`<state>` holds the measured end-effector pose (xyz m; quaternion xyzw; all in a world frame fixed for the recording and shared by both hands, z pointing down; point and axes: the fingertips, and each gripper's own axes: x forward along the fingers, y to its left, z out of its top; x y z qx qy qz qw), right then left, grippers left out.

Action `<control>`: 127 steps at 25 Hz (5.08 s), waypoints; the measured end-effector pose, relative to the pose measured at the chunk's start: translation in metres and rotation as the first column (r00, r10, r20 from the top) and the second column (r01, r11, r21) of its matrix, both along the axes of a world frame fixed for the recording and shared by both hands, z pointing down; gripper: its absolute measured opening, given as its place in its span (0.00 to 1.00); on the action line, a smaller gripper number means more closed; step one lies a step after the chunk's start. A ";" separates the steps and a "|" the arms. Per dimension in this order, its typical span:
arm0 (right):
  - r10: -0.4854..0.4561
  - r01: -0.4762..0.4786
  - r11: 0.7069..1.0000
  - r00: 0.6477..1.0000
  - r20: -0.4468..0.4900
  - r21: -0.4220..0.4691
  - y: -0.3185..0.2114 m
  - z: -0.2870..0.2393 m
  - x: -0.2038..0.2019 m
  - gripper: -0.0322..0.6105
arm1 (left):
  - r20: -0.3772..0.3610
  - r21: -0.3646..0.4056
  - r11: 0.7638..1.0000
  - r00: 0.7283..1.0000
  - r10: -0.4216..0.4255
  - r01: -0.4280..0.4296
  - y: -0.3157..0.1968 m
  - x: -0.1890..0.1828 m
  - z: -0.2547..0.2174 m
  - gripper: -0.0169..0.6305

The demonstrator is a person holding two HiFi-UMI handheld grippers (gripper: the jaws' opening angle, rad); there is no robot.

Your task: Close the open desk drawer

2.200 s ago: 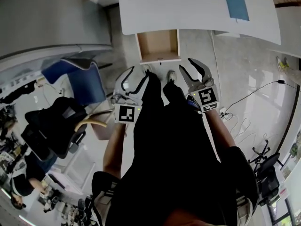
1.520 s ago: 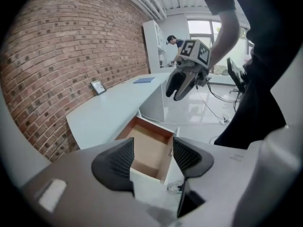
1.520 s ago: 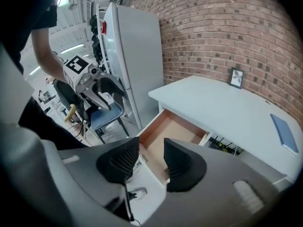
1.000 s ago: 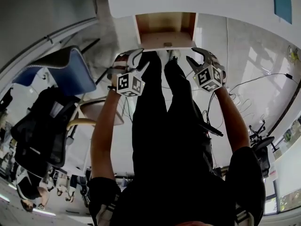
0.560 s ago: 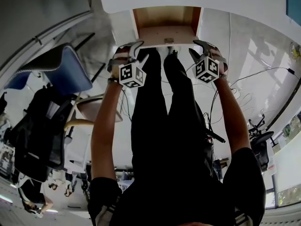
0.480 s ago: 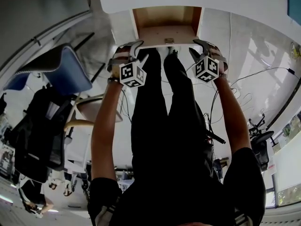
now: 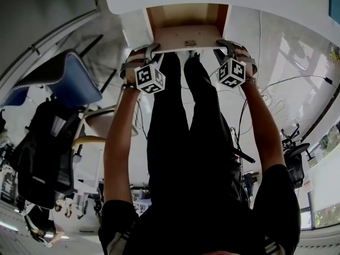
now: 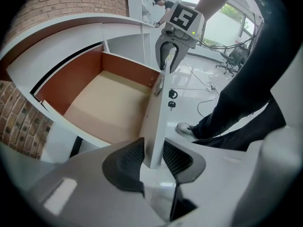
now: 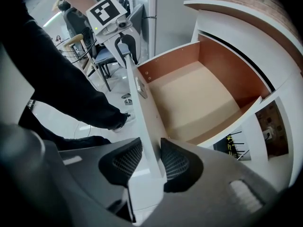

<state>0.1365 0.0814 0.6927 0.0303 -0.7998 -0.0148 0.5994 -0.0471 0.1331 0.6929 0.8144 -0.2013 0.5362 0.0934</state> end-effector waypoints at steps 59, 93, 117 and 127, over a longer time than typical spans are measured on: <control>-0.032 0.031 1.000 0.994 0.104 0.004 -0.041 -0.094 -0.019 0.20 | -0.079 0.080 0.989 0.990 -0.117 0.123 -0.043 -0.018 -0.095 0.20; -0.008 -0.005 0.996 0.989 0.147 0.091 -0.128 -0.100 -0.044 0.21 | -0.062 0.156 0.967 0.979 -0.194 0.202 -0.132 -0.043 -0.101 0.24; 0.007 -0.035 0.987 0.983 0.181 0.154 -0.172 -0.106 -0.054 0.23 | -0.034 0.222 0.946 0.971 -0.236 0.237 -0.177 -0.055 -0.108 0.27; 0.025 -0.065 0.979 0.979 0.201 0.193 -0.173 -0.106 -0.054 0.26 | -0.043 0.248 0.933 0.965 -0.257 0.260 -0.178 -0.059 -0.108 0.29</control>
